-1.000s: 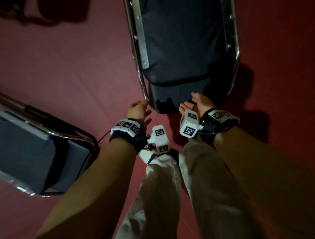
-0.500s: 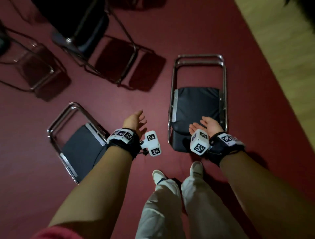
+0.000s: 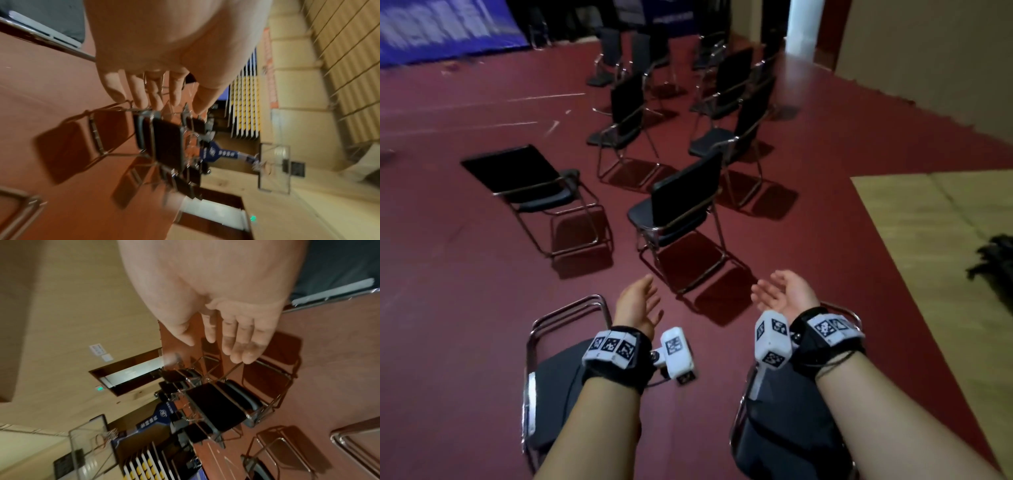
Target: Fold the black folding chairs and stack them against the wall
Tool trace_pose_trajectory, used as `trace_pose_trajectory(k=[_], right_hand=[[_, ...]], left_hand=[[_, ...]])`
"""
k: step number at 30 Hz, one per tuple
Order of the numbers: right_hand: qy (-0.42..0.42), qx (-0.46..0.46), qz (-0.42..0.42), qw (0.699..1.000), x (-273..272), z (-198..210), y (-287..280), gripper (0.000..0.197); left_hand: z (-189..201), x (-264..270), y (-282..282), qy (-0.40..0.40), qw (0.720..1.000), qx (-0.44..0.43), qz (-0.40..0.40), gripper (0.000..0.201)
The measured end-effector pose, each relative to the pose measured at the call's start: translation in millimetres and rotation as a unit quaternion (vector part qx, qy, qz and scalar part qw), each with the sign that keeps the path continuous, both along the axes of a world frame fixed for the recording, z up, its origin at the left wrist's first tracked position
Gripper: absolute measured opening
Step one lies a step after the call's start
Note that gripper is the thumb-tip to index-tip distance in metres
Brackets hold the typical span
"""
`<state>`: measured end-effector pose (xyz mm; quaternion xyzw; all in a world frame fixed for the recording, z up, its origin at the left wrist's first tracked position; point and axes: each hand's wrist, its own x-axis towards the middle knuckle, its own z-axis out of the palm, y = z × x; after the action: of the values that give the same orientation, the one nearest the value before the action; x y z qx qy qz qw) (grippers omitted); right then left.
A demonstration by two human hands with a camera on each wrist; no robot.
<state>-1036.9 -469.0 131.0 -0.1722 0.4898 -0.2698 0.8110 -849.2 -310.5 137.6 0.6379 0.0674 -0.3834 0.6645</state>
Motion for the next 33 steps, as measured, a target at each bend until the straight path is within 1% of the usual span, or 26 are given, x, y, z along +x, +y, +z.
trace_pose_trajectory(k=[4, 7, 12, 15, 18, 23, 26, 30, 33], right_hand=[[-0.006, -0.025, 0.038, 0.999, 68.3, 18.1, -8.7, 0.009], [0.015, -0.026, 0.071, 0.997, 123.8, 15.1, -9.9, 0.009], [0.048, -0.04, 0.102, 0.993, 225.5, 11.1, -23.2, 0.009], [0.074, -0.052, 0.118, 0.989, 284.5, 21.9, -34.8, 0.008], [0.072, -0.07, 0.116, 0.988, 343.4, 36.7, -45.3, 0.008], [0.094, -0.095, 0.143, 0.981, 407.7, 44.7, -62.8, 0.012], [0.107, -0.101, 0.142, 0.979, 439.4, 39.9, -74.9, 0.012], [0.122, -0.088, 0.144, 0.978, 479.5, 24.5, -94.9, 0.022], [0.133, -0.082, 0.147, 0.977, 507.5, 10.9, -120.8, 0.038]], left_hand=[[10.6, 55.8, 7.7, -0.033, 0.998, -0.013, 0.043, 0.021], [1.9, 105.4, 8.4, -0.034, 0.997, -0.009, 0.063, 0.019], [-9.0, 203.5, -7.1, -0.018, 0.998, -0.015, 0.062, 0.018], [0.5, 264.4, -12.7, -0.015, 0.998, -0.021, 0.054, 0.018], [13.7, 326.7, -16.0, -0.031, 0.998, -0.031, 0.054, 0.019], [16.5, 394.3, -27.6, -0.033, 0.998, -0.034, 0.034, 0.013], [13.0, 424.8, -36.0, -0.032, 0.998, -0.038, 0.027, 0.016], [5.4, 462.3, -53.6, -0.032, 0.999, -0.029, 0.022, 0.012], [-5.2, 492.7, -80.5, -0.04, 0.999, -0.012, 0.01, 0.013]])
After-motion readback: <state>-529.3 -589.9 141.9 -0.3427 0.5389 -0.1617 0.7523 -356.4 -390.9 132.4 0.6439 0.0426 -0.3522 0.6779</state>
